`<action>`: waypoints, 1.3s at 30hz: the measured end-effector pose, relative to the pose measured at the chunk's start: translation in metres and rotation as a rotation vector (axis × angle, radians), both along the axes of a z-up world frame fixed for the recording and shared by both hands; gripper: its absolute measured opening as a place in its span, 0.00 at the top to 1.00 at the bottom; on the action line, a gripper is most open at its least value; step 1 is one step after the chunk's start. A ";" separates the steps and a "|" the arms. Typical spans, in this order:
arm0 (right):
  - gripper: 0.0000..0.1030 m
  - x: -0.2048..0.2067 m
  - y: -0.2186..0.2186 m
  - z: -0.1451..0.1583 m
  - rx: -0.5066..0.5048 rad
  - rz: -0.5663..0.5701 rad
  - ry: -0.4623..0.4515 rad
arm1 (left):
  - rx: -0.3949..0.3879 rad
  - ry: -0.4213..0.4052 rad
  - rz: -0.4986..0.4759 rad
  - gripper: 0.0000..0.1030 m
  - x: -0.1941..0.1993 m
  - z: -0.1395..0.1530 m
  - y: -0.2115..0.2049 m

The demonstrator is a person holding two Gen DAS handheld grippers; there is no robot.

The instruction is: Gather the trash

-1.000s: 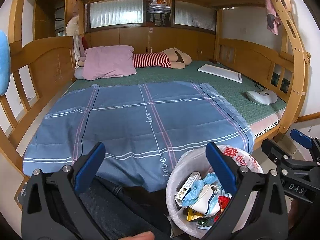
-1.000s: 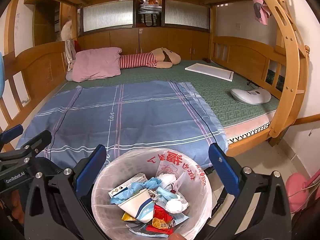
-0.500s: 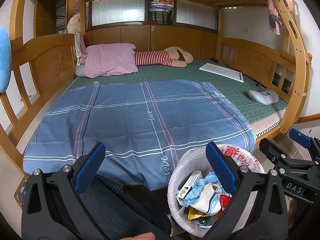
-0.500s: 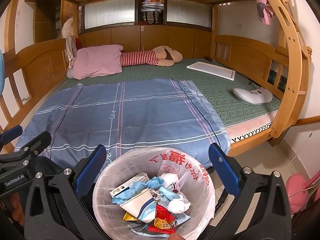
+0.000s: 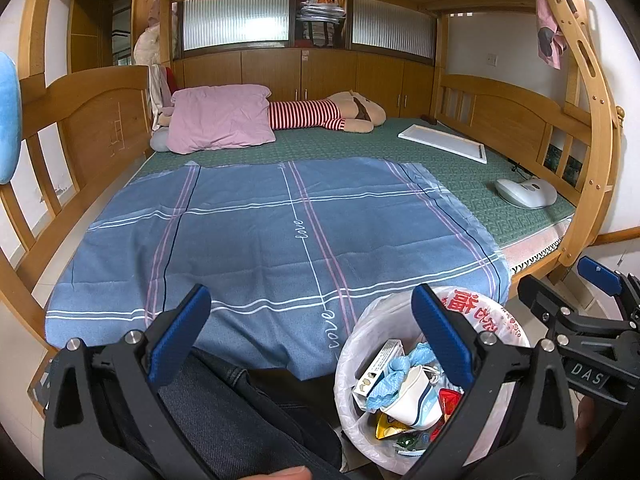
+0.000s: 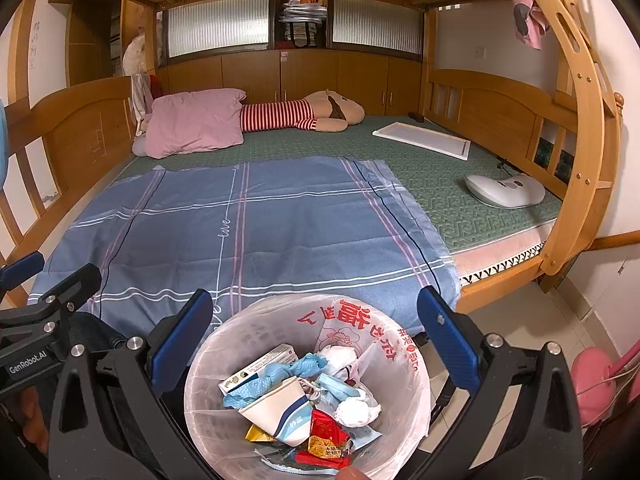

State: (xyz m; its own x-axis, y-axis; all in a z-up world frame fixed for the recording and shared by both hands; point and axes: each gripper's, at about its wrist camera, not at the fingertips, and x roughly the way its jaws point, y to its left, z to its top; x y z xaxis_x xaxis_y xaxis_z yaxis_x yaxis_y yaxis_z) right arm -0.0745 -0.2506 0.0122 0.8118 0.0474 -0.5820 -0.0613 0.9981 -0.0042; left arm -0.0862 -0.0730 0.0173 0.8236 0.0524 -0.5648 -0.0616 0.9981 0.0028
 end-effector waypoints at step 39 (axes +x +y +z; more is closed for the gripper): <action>0.03 0.002 0.001 -0.008 0.001 -0.002 0.013 | -0.001 0.005 -0.001 0.03 -0.004 -0.003 -0.001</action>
